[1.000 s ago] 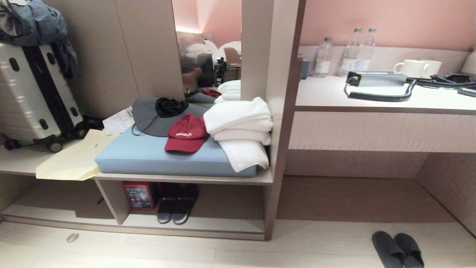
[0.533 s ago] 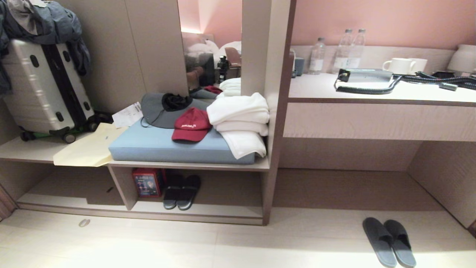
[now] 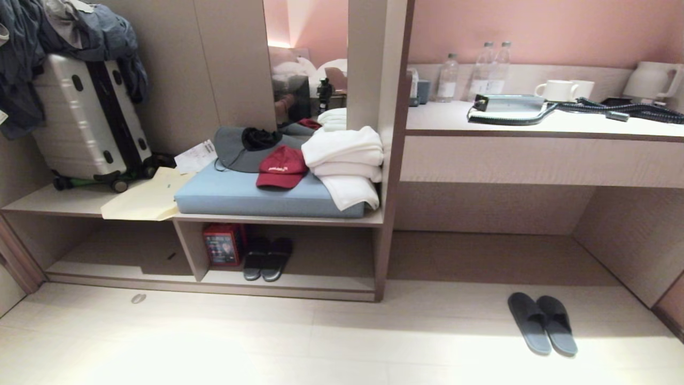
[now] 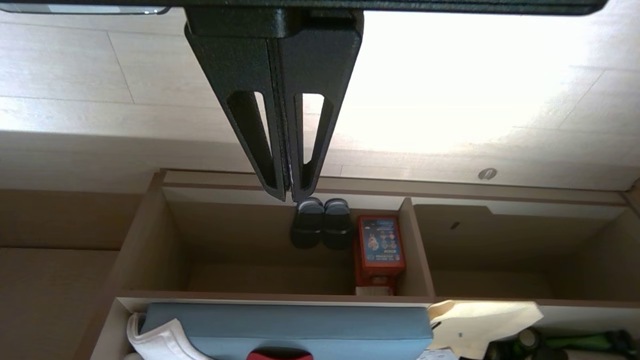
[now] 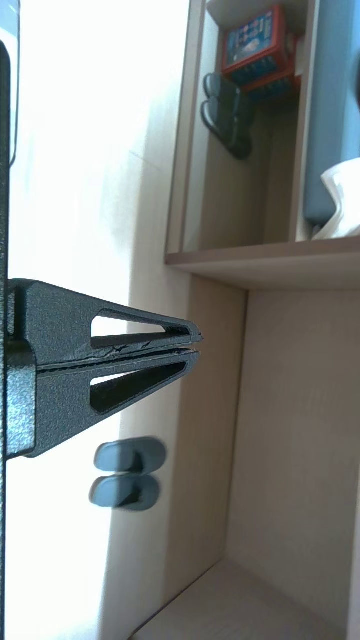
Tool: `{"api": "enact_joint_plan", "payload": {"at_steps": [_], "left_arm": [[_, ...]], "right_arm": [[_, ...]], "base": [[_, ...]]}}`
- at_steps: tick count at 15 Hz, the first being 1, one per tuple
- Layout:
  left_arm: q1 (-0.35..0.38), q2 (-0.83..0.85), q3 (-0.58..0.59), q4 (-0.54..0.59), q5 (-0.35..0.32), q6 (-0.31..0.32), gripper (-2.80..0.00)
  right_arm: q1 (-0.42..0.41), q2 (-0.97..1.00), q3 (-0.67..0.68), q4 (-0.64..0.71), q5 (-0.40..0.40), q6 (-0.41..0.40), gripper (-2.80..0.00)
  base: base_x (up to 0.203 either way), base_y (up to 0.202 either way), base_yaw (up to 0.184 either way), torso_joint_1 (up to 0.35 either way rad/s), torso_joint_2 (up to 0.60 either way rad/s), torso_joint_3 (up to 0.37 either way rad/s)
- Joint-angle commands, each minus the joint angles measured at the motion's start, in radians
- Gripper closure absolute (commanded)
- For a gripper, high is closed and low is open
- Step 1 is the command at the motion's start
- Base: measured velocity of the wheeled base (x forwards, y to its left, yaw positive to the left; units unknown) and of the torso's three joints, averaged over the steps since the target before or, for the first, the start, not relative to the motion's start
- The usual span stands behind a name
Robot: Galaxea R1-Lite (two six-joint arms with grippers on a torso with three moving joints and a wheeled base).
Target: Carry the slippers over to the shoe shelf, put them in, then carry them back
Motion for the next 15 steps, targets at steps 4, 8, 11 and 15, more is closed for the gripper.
{"api": "enact_joint_plan", "payload": {"at_steps": [4,8,11,15], "left_arm": [[0.000,0.001,0.002,0.001,0.001,0.000,0.00],[0.000,0.001,0.002,-0.001,0.001,0.000,0.00],[0.000,0.001,0.002,0.001,0.001,0.000,0.00],[0.000,0.001,0.002,-0.001,0.001,0.000,0.00]], "right_arm": [[0.000,-0.002,0.000,-0.001,0.002,0.000,0.00],[0.000,-0.002,0.000,-0.001,0.002,0.000,0.00],[0.000,-0.002,0.000,-0.001,0.000,0.000,0.00],[0.000,-0.002,0.000,-0.001,0.002,0.000,0.00]], "base": [[-0.196,0.000,0.002,0.002,0.00,0.002],[-0.196,0.000,-0.001,0.003,0.00,0.004],[-0.195,0.000,0.001,0.002,0.00,0.006],[-0.195,0.000,0.000,0.002,0.00,0.001]]}}
